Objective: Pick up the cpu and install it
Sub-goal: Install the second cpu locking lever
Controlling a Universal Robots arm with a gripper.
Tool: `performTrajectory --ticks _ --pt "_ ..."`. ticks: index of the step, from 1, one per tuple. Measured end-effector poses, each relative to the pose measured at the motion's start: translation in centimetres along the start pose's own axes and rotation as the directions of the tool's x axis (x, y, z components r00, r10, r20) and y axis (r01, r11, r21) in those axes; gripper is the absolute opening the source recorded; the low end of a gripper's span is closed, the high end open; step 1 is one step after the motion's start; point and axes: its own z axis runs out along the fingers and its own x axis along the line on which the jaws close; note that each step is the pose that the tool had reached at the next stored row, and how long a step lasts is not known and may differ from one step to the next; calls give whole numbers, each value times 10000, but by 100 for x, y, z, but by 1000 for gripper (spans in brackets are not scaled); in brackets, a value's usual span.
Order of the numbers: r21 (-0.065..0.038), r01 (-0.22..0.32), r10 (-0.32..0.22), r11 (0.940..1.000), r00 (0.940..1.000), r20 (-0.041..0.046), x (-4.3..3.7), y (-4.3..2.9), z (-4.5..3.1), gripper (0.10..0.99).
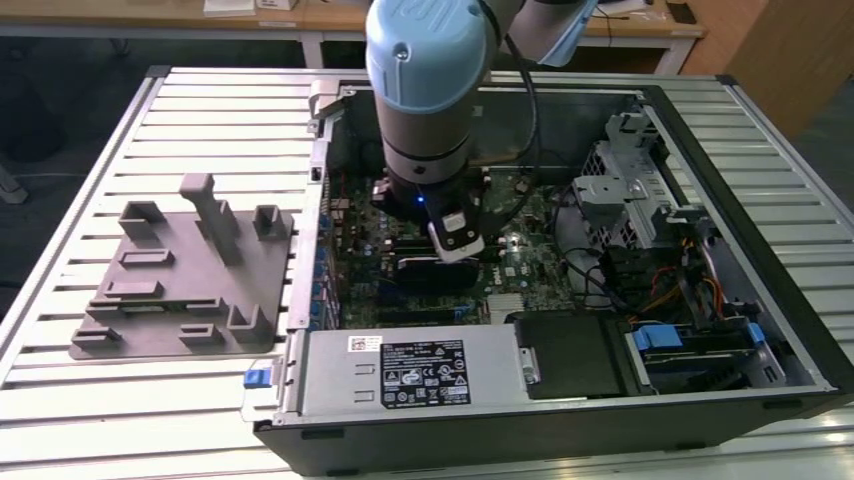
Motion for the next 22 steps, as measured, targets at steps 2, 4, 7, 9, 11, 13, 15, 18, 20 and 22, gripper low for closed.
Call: performTrajectory --ticks 2,4,7,9,11,13,15,18,20,22 --pt "-14 0 0 10000 10000 -3 4 -4 11 106" --pt "-32 -2 2 10000 10000 -7 9 -8 20 106" --pt "-63 -5 4 10000 10000 -12 17 -13 33 106" --pt "-79 -6 6 10000 10000 -15 23 -15 43 106" --pt "-93 -7 7 10000 10000 -18 29 -15 52 106" --pt "-110 -8 8 9999 10000 -22 34 -15 59 106" --pt "-136 -10 10 9999 10000 -27 39 -14 66 106" --pt "-182 -13 12 9998 10000 -35 45 -9 77 106" --pt "-203 -14 13 9998 10000 -39 47 -6 83 106" --pt "-218 -15 14 9998 10000 -40 50 -5 92 106"
